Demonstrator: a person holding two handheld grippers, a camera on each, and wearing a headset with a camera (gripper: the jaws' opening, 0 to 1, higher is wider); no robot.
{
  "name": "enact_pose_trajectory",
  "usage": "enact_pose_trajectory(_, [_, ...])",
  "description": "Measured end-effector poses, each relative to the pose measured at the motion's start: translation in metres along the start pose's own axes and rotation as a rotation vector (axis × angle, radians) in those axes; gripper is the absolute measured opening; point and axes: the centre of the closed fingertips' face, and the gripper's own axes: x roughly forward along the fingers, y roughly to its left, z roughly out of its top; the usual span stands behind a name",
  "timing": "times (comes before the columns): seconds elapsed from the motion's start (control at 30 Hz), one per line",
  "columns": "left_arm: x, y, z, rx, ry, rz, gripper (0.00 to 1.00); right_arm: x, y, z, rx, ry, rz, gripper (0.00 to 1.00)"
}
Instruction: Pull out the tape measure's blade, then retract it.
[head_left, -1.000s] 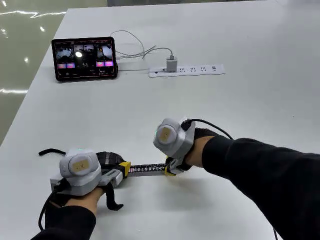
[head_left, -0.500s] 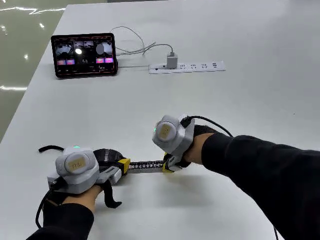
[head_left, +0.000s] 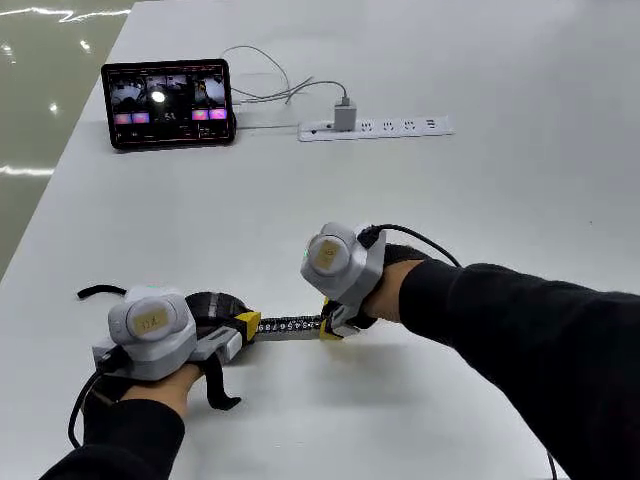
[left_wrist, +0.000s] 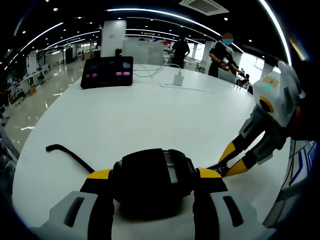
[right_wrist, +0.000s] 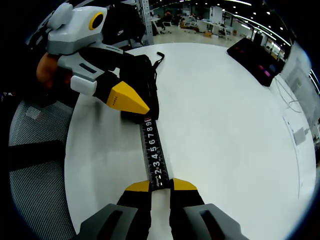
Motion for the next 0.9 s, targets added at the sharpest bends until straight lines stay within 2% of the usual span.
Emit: enact_pose_trajectory(0.9, [0.0, 0.0, 0.0, 0.002, 0.006, -0.003, 0.59, 0.006, 0.003, 0.012, -0.003, -0.031, -0.001, 0.09])
